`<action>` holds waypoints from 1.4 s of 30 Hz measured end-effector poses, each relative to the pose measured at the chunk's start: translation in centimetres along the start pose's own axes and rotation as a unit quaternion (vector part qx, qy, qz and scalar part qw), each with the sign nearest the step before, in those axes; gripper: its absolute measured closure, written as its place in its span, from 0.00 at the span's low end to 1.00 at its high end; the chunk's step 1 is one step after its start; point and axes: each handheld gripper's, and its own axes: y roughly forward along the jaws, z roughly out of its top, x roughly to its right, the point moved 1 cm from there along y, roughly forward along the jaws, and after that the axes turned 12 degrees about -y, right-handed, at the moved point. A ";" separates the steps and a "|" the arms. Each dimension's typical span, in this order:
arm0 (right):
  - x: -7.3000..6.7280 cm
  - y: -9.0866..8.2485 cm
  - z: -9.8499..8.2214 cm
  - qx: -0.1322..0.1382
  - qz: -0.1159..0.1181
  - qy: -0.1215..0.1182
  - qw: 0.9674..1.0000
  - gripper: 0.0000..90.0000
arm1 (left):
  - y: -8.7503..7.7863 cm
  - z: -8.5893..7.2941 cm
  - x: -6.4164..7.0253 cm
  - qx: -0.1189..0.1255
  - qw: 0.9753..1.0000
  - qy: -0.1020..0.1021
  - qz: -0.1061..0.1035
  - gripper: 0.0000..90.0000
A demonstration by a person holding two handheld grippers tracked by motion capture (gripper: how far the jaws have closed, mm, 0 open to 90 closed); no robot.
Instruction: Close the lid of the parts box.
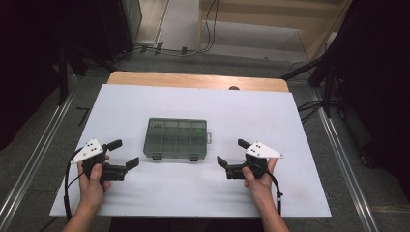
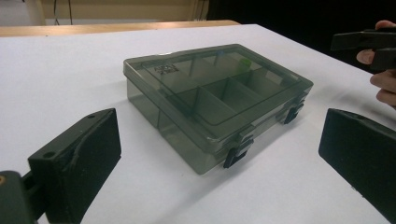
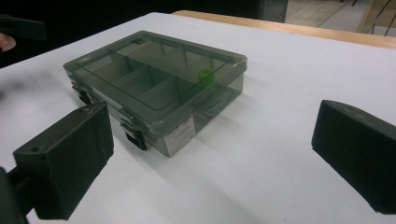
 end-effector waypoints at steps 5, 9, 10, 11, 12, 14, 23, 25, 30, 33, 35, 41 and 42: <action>0.6 -1.0 -0.4 -0.001 -0.012 0.006 1.000 0.00 | -0.5 -0.2 -0.2 0.001 1.000 0.000 -0.006 0.00; 1.0 -1.9 -0.9 -0.004 -0.019 0.009 1.000 0.00 | -0.9 -0.3 -0.3 0.000 1.000 0.001 -0.003 0.00; 1.2 -2.1 -1.0 -0.002 -0.021 0.010 1.000 0.00 | -1.1 -0.3 -0.3 0.001 1.000 -0.001 -0.004 0.00; 1.2 -2.3 -1.1 -0.002 -0.022 0.013 1.000 0.00 | -1.2 -0.4 -0.4 0.001 1.000 -0.002 -0.001 0.00; 1.3 -2.6 -1.2 -0.004 -0.025 0.014 1.000 0.00 | -1.4 -0.5 -0.4 0.002 1.000 -0.004 -0.003 0.00; 1.6 -3.1 -1.5 -0.005 -0.029 0.014 0.999 0.00 | -1.7 -0.6 -0.5 0.003 1.000 -0.003 0.000 0.00; 2.5 -5.3 -2.8 -0.017 -0.051 0.011 0.999 0.00 | -2.8 -0.9 -1.0 0.004 1.000 -0.011 0.004 0.00; 2.7 -5.9 -3.2 -0.018 -0.058 0.015 0.998 0.00 | -2.9 -0.9 -1.1 0.006 1.000 -0.011 0.008 0.00; 3.1 -7.2 -4.0 -0.020 -0.067 0.021 0.997 0.00 | -3.1 -1.0 -1.3 0.006 1.000 -0.008 0.013 0.00; 3.5 -8.1 -4.3 -0.017 -0.075 0.021 0.997 0.00 | -3.3 -1.3 -1.3 -0.003 1.000 0.002 0.018 0.00; 3.8 -8.6 -4.6 -0.019 -0.081 0.028 0.996 0.00 | -3.5 -1.4 -1.3 -0.003 1.000 0.001 0.019 0.00; 4.7 -10.5 -5.6 -0.019 -0.096 0.042 0.994 0.00 | -4.5 -1.5 -1.9 0.003 1.000 -0.005 0.023 0.00; 4.9 -10.8 -5.8 -0.019 -0.099 0.041 0.994 0.00 | -4.6 -1.6 -2.0 0.002 1.000 -0.008 0.023 0.00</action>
